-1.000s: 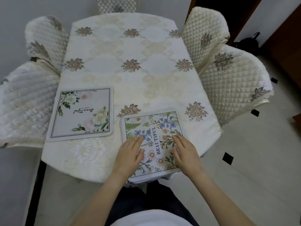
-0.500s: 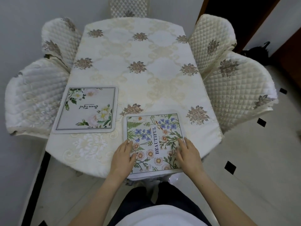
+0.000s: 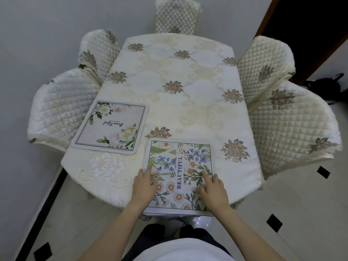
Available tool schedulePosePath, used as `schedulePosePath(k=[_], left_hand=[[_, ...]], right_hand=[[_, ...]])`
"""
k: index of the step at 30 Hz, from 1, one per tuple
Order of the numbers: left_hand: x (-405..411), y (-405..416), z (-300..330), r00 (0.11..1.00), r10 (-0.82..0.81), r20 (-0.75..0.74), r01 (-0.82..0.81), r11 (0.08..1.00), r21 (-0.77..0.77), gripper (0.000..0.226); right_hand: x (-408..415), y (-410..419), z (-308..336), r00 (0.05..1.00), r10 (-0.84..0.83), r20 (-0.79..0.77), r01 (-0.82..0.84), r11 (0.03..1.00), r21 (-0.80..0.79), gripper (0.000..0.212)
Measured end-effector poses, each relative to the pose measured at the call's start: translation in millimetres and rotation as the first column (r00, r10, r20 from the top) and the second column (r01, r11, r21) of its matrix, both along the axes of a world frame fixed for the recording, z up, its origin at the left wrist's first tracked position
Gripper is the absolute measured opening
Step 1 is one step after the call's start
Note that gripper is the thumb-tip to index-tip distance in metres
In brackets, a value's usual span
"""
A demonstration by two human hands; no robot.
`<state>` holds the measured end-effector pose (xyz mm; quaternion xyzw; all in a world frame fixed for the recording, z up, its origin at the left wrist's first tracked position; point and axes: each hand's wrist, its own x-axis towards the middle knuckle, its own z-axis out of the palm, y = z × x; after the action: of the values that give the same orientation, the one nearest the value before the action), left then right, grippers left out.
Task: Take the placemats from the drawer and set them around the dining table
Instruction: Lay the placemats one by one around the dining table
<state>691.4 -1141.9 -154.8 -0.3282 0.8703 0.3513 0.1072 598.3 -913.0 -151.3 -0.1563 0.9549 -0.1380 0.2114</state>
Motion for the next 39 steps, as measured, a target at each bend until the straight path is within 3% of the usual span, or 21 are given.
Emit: schedulePosePath(k=[5, 9, 13, 18, 21, 26, 31, 39], left_hand=[[-9, 0, 4, 0.994, 0.083, -0.065, -0.085, 0.996, -0.033, 0.059], [-11, -5, 12, 0.961, 0.223, -0.160, -0.203, 0.970, 0.136, 0.043], [-13, -12, 10, 0.971, 0.193, -0.141, -0.151, 0.952, 0.265, 0.041], [-12, -19, 8, 0.963, 0.222, -0.154, -0.171, 0.942, 0.289, 0.043], [-10, -25, 7, 0.954, 0.245, -0.171, -0.187, 0.936, 0.297, 0.041], [-7, -29, 3, 0.962, 0.156, -0.222, -0.118, 0.977, 0.176, 0.041], [-11, -39, 10, 0.955, 0.170, -0.243, -0.104, 0.959, 0.263, 0.037], [-49, -24, 26, 0.954, 0.083, -0.290, 0.014, 0.949, 0.316, 0.038]], right_hand=[[0, -5, 1, 1.000, -0.010, 0.007, 0.010, 0.998, -0.061, 0.057], [-6, -6, 5, 0.991, -0.135, 0.025, 0.137, 0.980, -0.145, 0.059], [-16, 1, 5, 0.964, -0.260, 0.059, 0.266, 0.948, -0.173, 0.055], [-31, 9, 18, 0.865, -0.382, 0.324, 0.483, 0.809, -0.335, 0.055], [-38, 16, 23, 0.808, -0.391, 0.441, 0.556, 0.755, -0.349, 0.056], [-28, 16, 22, 0.830, -0.394, 0.395, 0.532, 0.773, -0.345, 0.048], [-20, 14, 19, 0.818, -0.435, 0.376, 0.562, 0.741, -0.367, 0.046], [-41, 41, 35, 0.756, -0.567, 0.329, 0.652, 0.601, -0.462, 0.046]])
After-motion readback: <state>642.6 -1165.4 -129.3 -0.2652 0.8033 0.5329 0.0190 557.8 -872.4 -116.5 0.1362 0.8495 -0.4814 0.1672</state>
